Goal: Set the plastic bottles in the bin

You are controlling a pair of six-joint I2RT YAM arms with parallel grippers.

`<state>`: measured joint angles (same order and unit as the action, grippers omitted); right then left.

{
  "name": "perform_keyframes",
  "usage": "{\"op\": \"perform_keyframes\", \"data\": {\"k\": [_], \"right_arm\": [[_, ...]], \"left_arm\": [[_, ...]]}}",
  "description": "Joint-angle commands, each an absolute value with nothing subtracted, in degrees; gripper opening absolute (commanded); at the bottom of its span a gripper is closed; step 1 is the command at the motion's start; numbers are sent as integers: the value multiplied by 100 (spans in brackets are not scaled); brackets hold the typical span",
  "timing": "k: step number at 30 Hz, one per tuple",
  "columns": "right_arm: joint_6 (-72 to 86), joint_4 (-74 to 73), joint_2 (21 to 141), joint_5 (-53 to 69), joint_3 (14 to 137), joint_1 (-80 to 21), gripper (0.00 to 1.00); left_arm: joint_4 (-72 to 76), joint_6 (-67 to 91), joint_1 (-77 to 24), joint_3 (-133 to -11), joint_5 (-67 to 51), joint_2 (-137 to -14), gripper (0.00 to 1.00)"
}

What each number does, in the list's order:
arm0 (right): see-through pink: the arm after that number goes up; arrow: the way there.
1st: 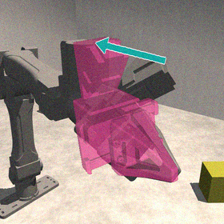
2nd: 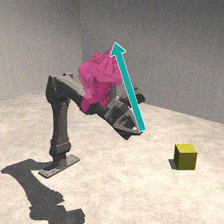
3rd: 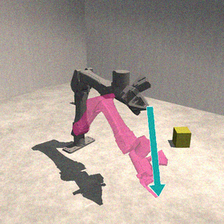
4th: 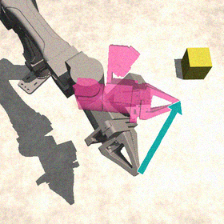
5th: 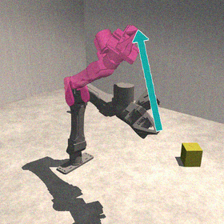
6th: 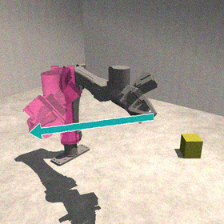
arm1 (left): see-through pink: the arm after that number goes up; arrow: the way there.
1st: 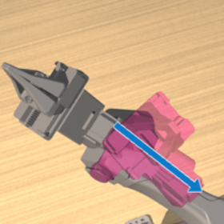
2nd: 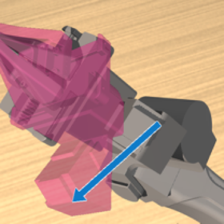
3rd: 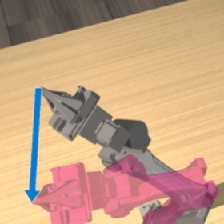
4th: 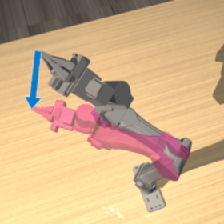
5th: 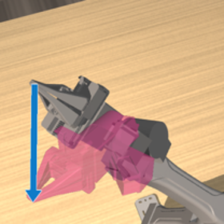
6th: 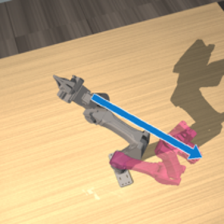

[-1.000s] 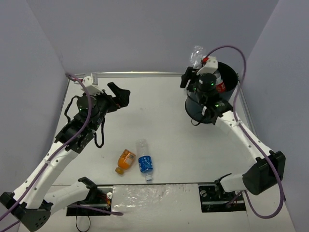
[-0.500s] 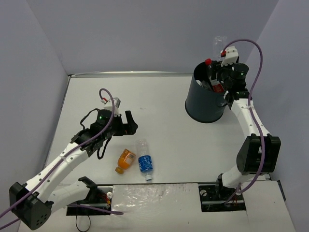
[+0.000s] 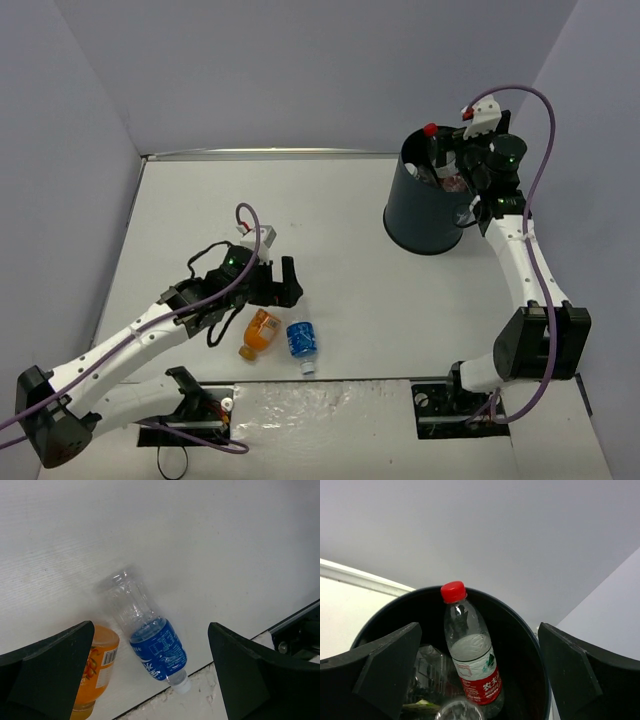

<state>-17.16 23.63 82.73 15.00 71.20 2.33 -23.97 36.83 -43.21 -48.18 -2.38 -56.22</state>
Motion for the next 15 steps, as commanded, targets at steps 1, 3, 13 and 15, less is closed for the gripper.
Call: {"op": "perform_keyframes", "data": {"k": [1, 3, 13, 15], "right_arm": [[-1172, 3004, 7654, 1283, 7208, 276, 100], [-845, 3053, 7401, 1210, 7122, 265, 100], [166, 2904, 6202, 619, 6742, 74, 100], [77, 2724, 6161, 417, 6774, 36, 100]], "left_arm": [[-2571, 3844, -4592, -5183, 647, -5984, 97], [-2733, 3839, -4597, -5354, 909, -6256, 97], [-2717, 3963, -4639, -6041, 786, -7939, 97], [-2755, 4012, -4648, -6105, 770, -8196, 97]]}}
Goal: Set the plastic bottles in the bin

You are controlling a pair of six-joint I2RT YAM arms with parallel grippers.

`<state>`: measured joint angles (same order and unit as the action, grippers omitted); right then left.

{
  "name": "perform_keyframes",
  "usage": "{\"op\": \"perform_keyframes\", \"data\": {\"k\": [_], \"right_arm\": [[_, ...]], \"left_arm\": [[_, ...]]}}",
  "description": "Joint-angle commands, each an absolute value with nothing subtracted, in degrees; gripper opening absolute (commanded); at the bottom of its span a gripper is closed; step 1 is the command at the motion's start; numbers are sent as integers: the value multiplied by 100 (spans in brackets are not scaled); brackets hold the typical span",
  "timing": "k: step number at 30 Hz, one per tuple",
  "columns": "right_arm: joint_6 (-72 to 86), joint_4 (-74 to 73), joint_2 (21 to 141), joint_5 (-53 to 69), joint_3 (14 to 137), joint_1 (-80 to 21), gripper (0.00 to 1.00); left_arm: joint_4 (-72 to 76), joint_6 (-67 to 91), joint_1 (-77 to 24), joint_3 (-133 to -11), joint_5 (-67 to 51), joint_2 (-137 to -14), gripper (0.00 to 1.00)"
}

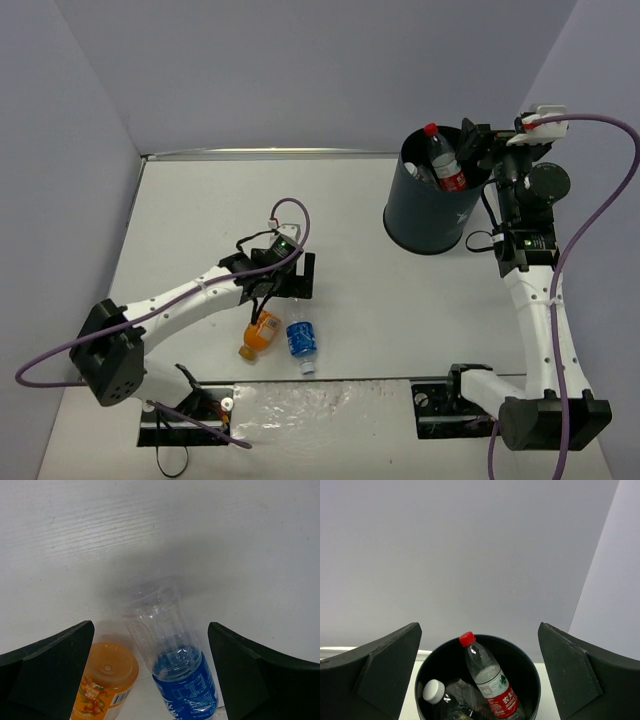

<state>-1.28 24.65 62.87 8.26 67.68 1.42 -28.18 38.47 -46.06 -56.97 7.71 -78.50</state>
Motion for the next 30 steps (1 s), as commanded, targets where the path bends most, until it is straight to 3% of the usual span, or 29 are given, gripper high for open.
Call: {"op": "perform_keyframes", "data": {"k": [1, 12, 17, 24, 30], "right_arm": [[66, 2668, 6147, 241, 6781, -72, 100], [-169, 2492, 5938, -223, 6750, -544, 100], [-167, 2295, 5718, -574, 6759, -722, 100], [180, 1506, 5493, -245, 6867, -809, 100], [1275, 608, 5537, 2374, 6419, -834, 100]], "left_arm": [[-2803, 4065, -4649, -6133, 822, -8290, 97], [-2506, 4273, -4649, -6146, 791, -9036, 95], [-2092, 4317, -4649, -6145, 427, -9343, 74], [-1975, 4236, -4649, -6390, 441, -9390, 18], [-2043, 3898, -4641, -7084, 732, -9173, 9]]}}
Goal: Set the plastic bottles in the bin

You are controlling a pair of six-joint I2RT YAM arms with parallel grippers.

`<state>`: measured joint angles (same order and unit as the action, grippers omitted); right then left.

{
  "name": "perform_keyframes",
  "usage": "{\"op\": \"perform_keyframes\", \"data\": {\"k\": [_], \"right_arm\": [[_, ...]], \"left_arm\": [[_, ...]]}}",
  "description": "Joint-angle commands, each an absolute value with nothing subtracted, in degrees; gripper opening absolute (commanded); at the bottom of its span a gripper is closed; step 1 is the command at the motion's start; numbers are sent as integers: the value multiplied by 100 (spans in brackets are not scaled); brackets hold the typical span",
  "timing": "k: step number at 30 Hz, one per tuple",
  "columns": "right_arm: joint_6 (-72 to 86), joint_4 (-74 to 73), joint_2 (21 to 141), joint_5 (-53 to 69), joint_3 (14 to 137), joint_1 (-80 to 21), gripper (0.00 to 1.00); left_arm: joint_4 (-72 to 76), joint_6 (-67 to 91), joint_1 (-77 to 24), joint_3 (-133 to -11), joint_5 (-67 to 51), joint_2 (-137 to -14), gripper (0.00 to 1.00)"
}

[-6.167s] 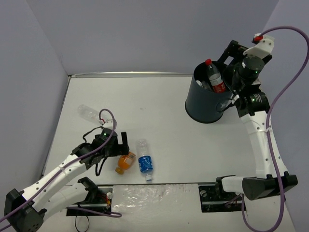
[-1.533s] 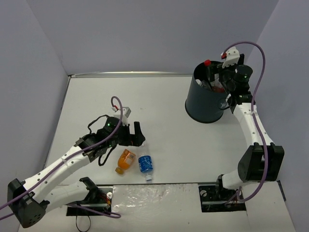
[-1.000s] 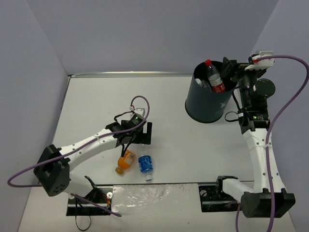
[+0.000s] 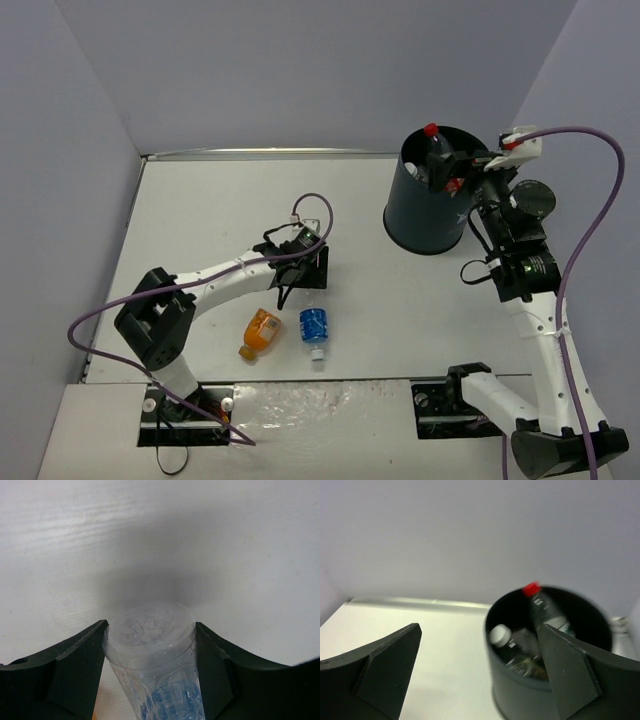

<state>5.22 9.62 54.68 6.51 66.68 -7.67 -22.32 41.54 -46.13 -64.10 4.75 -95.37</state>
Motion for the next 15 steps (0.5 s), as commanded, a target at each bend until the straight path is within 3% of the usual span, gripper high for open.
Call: {"op": "perform_keyframes", "data": {"k": [1, 7, 15], "right_arm": [[1472, 620, 5514, 2637, 6173, -867, 100], [1903, 610, 5132, 3470, 5312, -1421, 100], [2061, 885, 5176, 3537, 4823, -2121, 100]], "left_arm": [[-2066, 3862, -4641, -7279, 959, -9081, 8], [-1792, 3861, -4641, -7781, 1965, -8572, 1], [-1077, 4115, -4650, -7587, 2250, -8038, 0]]}}
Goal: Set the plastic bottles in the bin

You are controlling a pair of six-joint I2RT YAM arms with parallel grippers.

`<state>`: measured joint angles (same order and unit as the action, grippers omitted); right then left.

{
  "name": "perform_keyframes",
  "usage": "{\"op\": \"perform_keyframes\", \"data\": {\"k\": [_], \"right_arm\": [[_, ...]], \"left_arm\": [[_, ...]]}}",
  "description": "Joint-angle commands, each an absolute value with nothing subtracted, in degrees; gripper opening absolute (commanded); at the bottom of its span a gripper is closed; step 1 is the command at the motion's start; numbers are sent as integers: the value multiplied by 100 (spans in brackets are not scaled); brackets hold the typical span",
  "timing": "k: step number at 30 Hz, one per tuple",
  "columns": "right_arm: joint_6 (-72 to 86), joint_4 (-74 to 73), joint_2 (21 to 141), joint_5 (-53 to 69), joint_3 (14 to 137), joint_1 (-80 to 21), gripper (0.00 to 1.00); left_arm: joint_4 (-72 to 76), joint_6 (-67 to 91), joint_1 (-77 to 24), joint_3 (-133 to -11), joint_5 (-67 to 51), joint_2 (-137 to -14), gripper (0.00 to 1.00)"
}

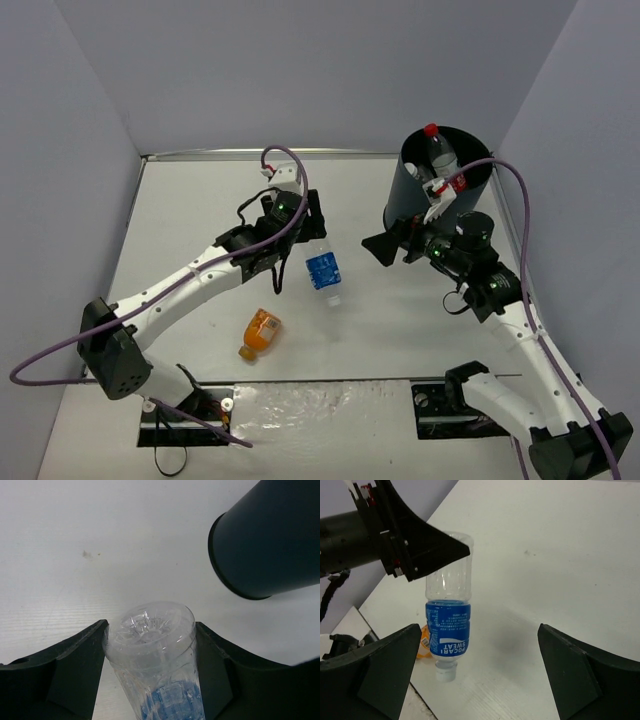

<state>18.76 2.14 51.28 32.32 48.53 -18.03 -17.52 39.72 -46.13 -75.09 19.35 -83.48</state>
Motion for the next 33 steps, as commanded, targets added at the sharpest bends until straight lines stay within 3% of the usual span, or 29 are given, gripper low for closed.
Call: {"op": "perform_keyframes", "data": {"k": [1, 7, 13, 17, 19, 21, 22, 23, 25, 26, 29, 33], "right_arm": [[1990, 921, 5318, 3511, 4858, -2471, 100], [1540, 1103, 6159, 2628, 5219, -3992, 100], [1668, 1270, 7138, 1474, 5573, -4234, 100], [1781, 1704, 7450, 1327, 5538, -4254, 97], [1791, 2125, 7549, 1467, 5464, -4298, 91], [1786, 2372, 7573, 1568, 5441, -4327, 72], [1793, 2416, 7559, 1547, 5440, -4342, 57], [1802, 2469, 7533, 1547, 5432, -4342, 50], [1776, 2471, 7403, 1384, 5432, -4350, 41], [1751, 2430, 7360, 1259, 5456, -4351, 38], [1701, 2048, 7126, 567, 5581, -4205, 34], [1428, 1653, 6903, 548, 5900, -3322, 34]], "left_arm": [[-1006, 4124, -4655, -7601, 2250, -8016, 0], [-860, 4192, -4658, -7671, 2115, -7947, 0], [-674, 4213, -4699, -7473, 1941, -7583, 0], [-606, 4192, -4710, -7330, 1830, -7330, 0], [-570, 4156, -4711, -7264, 1784, -7190, 0], [-592, 4090, -4711, -7253, 1805, -7124, 1], [-606, 4061, -4711, -7260, 1819, -7102, 5], [-624, 4009, -4711, -7277, 1793, -7102, 22], [-702, 3843, -4711, -7354, 1707, -7093, 66], [-711, 3785, -4711, -7372, 1609, -7069, 94], [-916, 3454, -4689, -7491, 1703, -6897, 97], [-1611, 3000, -4448, -7744, 1861, -6666, 97]]}}
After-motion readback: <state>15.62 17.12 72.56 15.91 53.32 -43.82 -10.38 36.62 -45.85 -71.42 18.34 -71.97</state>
